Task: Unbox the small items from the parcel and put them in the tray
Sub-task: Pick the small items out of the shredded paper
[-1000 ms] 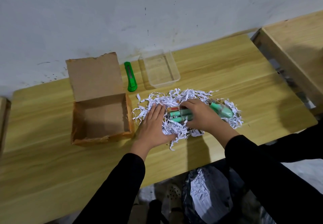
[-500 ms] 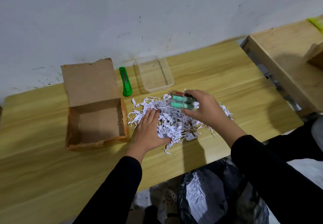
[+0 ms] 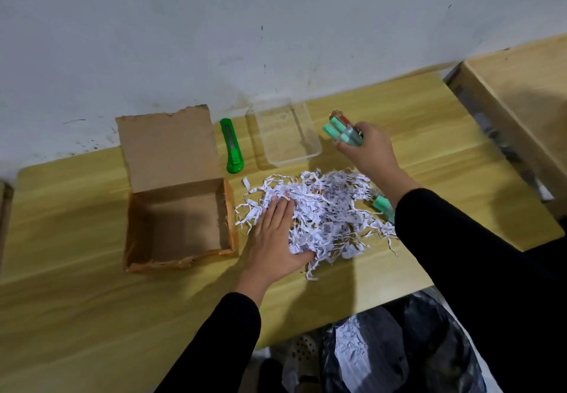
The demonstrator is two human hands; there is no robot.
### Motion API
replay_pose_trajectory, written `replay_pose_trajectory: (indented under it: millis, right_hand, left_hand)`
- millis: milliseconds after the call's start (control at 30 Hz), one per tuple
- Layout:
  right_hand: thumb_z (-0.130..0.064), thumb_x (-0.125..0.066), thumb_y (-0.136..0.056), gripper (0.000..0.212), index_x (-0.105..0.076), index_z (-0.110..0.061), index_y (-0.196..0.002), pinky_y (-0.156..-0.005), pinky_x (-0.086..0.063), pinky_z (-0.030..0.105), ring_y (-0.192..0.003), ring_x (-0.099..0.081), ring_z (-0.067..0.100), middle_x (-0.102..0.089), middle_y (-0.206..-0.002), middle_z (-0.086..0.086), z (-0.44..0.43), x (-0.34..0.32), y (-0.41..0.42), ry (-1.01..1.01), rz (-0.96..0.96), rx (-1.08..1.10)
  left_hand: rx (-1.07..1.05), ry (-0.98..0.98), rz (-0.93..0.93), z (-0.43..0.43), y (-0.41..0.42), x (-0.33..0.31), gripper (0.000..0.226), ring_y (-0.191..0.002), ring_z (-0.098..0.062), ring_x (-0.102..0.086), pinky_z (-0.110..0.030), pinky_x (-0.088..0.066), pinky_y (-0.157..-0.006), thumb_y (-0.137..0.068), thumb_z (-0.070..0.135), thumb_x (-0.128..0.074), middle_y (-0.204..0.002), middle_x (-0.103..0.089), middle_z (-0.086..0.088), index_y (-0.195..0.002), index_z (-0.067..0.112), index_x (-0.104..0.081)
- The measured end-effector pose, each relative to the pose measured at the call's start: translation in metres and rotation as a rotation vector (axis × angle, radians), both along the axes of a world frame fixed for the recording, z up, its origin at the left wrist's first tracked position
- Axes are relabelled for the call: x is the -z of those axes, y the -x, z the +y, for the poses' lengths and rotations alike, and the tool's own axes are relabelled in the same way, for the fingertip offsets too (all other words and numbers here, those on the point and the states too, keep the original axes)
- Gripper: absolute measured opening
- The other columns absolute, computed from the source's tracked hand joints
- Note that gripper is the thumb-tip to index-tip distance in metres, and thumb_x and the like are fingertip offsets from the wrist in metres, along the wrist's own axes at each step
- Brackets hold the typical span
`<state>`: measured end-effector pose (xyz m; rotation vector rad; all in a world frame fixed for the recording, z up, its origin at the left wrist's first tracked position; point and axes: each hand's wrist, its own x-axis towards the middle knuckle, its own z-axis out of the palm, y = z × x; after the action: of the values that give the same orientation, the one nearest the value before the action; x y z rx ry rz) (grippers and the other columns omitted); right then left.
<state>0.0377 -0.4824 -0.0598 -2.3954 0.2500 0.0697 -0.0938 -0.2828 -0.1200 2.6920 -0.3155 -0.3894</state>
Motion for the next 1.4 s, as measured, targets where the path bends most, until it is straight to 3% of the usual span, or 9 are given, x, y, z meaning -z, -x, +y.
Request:
replay_pose_trajectory:
  millis: [167, 433, 533, 667, 733, 833, 1067, 1167, 1400]
  right_hand:
    - [-0.032, -0.065, -0.083, 0.037, -0.058, -0.005, -0.106, -0.065, -0.042, 0.030, -0.079, -0.055, 0.023, -0.061, -0.097, 0.010, 0.017, 0.028, -0.027, -0.012, 0.061, 0.075]
    - [-0.031, -0.068, -0.081, 0.042, -0.057, -0.003, -0.110, -0.059, -0.039, 0.019, -0.079, -0.052, 0.017, -0.060, -0.100, 0.007, 0.037, 0.047, -0.069, -0.046, 0.063, 0.171]
    - [-0.027, -0.068, -0.081, 0.038, -0.059, 0.000, -0.105, -0.049, -0.033, 0.013, -0.078, -0.051, 0.020, -0.059, -0.096, 0.008, 0.043, 0.046, -0.075, -0.036, 0.011, 0.149]
    - [-0.028, -0.068, -0.079, 0.036, -0.063, -0.002, -0.103, -0.062, -0.035, 0.021, -0.087, -0.058, 0.028, -0.064, -0.105, 0.020, 0.045, 0.049, -0.075, -0.037, -0.011, 0.126]
    - [-0.025, -0.068, -0.081, 0.033, -0.063, -0.001, -0.103, -0.050, -0.031, 0.013, -0.080, -0.054, 0.024, -0.065, -0.103, 0.019, 0.044, 0.048, -0.071, -0.045, -0.020, 0.101]
    - [-0.022, -0.066, -0.082, 0.029, -0.063, -0.002, -0.102, -0.045, -0.028, 0.020, -0.079, -0.053, 0.022, -0.066, -0.101, 0.019, 0.040, 0.044, -0.066, -0.027, -0.021, 0.056]
    - [-0.015, -0.063, -0.084, 0.043, -0.053, 0.001, -0.123, -0.087, -0.046, 0.036, -0.108, -0.057, 0.031, -0.060, -0.120, 0.021, 0.023, 0.023, -0.042, -0.033, 0.041, 0.037]
    - [-0.014, -0.064, -0.084, 0.046, -0.051, 0.001, -0.126, -0.092, -0.044, 0.034, -0.113, -0.056, 0.030, -0.059, -0.123, 0.021, 0.007, 0.016, -0.025, -0.061, 0.041, 0.040]
    - [-0.009, -0.058, -0.087, 0.024, -0.063, -0.001, -0.109, -0.085, -0.047, 0.029, -0.089, -0.059, 0.022, -0.067, -0.105, 0.017, -0.050, -0.001, 0.041, -0.021, -0.045, 0.037]
  left_hand:
    - [0.007, -0.049, -0.067, 0.011, -0.001, 0.013, 0.104, -0.141, -0.007, 0.019, -0.030, 0.011, -0.117, -0.064, 0.074, -0.025, -0.158, 0.010, 0.006, -0.149, 0.022, 0.004]
    - [0.001, -0.113, -0.118, 0.010, -0.009, 0.020, 0.097, -0.141, -0.017, -0.023, -0.034, -0.009, -0.113, -0.072, 0.079, -0.032, -0.149, -0.039, -0.004, -0.141, 0.011, -0.034]
    - [-0.017, -0.093, -0.137, 0.009, -0.010, 0.020, 0.096, -0.138, -0.015, -0.021, -0.032, -0.008, -0.113, -0.071, 0.078, -0.035, -0.147, -0.041, -0.003, -0.140, 0.012, -0.037]
    - [-0.035, -0.108, -0.105, 0.008, -0.009, 0.021, 0.095, -0.139, -0.015, -0.027, -0.035, -0.014, -0.112, -0.071, 0.078, -0.033, -0.147, -0.041, -0.003, -0.140, 0.014, -0.034]
    - [-0.037, -0.121, -0.108, 0.009, -0.009, 0.021, 0.094, -0.139, -0.017, -0.033, -0.034, -0.011, -0.112, -0.071, 0.078, -0.034, -0.148, -0.041, -0.002, -0.141, 0.014, -0.035]
    - [-0.034, -0.117, -0.115, 0.009, -0.008, 0.020, 0.093, -0.140, -0.019, -0.031, -0.033, -0.008, -0.113, -0.072, 0.076, -0.036, -0.149, -0.038, -0.002, -0.142, 0.015, -0.034]
    - [-0.045, -0.003, -0.090, 0.009, -0.008, 0.014, 0.090, -0.145, -0.008, 0.003, -0.026, 0.009, -0.114, -0.074, 0.061, -0.047, -0.158, -0.005, 0.009, -0.149, 0.026, -0.011]
    - [-0.077, 0.049, -0.099, 0.006, -0.009, 0.003, 0.082, -0.145, -0.010, -0.006, -0.027, 0.000, -0.115, -0.076, 0.050, -0.058, -0.157, -0.015, 0.008, -0.146, 0.027, -0.022]
    - [-0.158, 0.245, -0.315, -0.024, -0.003, -0.024, 0.056, -0.120, -0.012, -0.035, -0.026, -0.016, -0.093, -0.067, 0.049, -0.044, -0.124, -0.053, 0.000, -0.114, 0.022, -0.056]
